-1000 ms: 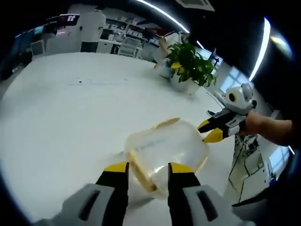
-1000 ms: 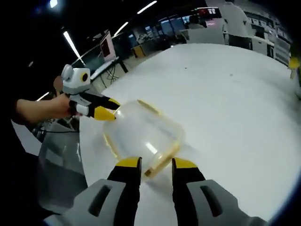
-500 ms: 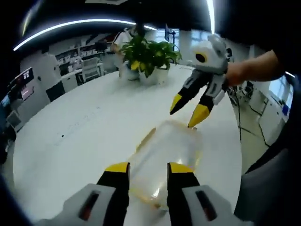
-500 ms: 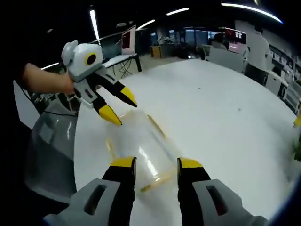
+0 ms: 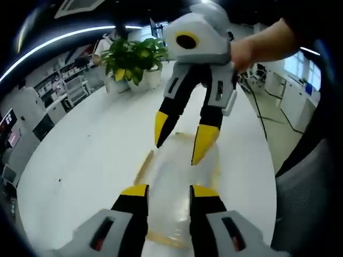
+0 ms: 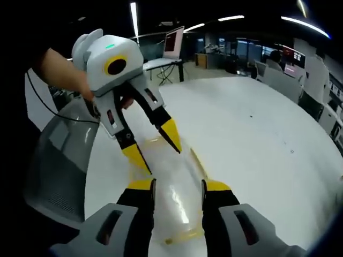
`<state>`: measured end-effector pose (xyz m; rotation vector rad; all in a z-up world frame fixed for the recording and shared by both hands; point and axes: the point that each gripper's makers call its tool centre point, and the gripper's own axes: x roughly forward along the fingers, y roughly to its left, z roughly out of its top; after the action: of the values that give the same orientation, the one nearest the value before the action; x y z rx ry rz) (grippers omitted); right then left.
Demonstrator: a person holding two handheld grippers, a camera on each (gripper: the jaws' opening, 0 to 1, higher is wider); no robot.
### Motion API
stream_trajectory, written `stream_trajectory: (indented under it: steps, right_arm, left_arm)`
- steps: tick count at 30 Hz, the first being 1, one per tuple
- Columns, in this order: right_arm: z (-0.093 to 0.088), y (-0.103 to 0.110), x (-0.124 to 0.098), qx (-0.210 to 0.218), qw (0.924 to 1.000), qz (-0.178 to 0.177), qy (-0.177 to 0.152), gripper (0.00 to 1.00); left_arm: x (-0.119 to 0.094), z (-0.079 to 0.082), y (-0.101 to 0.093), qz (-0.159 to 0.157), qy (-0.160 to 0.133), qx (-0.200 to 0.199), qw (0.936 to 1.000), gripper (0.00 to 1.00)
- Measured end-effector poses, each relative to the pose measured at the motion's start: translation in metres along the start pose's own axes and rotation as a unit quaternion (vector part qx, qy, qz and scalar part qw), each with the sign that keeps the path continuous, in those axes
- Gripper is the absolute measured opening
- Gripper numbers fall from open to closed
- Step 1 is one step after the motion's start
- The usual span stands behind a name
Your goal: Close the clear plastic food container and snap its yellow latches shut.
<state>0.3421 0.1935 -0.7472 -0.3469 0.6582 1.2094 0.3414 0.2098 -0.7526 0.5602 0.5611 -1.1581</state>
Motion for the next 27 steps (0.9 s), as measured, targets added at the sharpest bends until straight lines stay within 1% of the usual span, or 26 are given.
stream_trajectory:
  steps: [6,8,10,12,13,15,16,19,21,22,24,25,27]
  right_arm:
    - [0.006,-0.004,0.009,-0.016,0.9997,0.008,0.015,0.31]
    - [0.008,-0.009,0.01,-0.016,0.9997,0.008,0.017,0.31]
    - [0.01,-0.012,0.013,-0.016,0.9996,0.013,0.02,0.31]
    - [0.008,-0.015,0.015,-0.02,0.999,0.021,0.034,0.31]
    - [0.009,-0.015,0.016,-0.02,0.9989,0.026,0.035,0.3]
    - [0.01,-0.017,0.017,-0.022,0.9986,0.031,0.039,0.31]
    - [0.01,-0.018,0.017,-0.025,0.998,0.037,0.044,0.31]
    - [0.008,-0.023,0.019,-0.025,0.9968,0.051,0.056,0.35]
    - [0.004,-0.02,0.02,-0.004,0.9939,0.081,0.074,0.35]
    - [0.004,-0.018,0.02,0.0,0.9927,0.092,0.078,0.36]
    - [0.004,-0.021,0.023,-0.004,0.9919,0.094,0.084,0.37]
    - [0.002,-0.02,0.024,-0.001,0.9906,0.101,0.092,0.37]
    - [0.0,-0.026,0.027,-0.004,0.9886,0.107,0.106,0.38]
  left_arm:
    - [0.0,0.0,-0.011,-0.017,0.002,0.009,0.9998,0.24]
    - [0.001,0.002,-0.018,-0.029,-0.003,0.009,0.9995,0.25]
    - [0.002,0.003,-0.023,-0.031,0.0,0.012,0.9995,0.27]
    - [0.003,0.004,-0.028,-0.033,-0.002,0.018,0.9993,0.3]
    - [0.003,0.006,-0.031,-0.033,-0.002,0.024,0.9992,0.32]
    - [0.002,0.008,-0.034,-0.037,-0.003,0.023,0.9991,0.34]
    - [0.003,0.008,-0.035,-0.036,-0.003,0.022,0.9991,0.35]
    - [0.004,0.004,-0.037,-0.035,0.004,0.036,0.9988,0.39]
    - [0.006,0.002,-0.037,-0.034,0.009,0.045,0.9984,0.42]
    - [0.008,0.001,-0.036,-0.03,0.013,0.057,0.9978,0.44]
    - [0.011,0.0,-0.037,-0.024,0.02,0.073,0.9968,0.47]
    - [0.012,-0.001,-0.037,-0.023,0.023,0.076,0.9965,0.48]
    - [0.016,-0.004,-0.033,-0.011,0.034,0.086,0.9957,0.47]
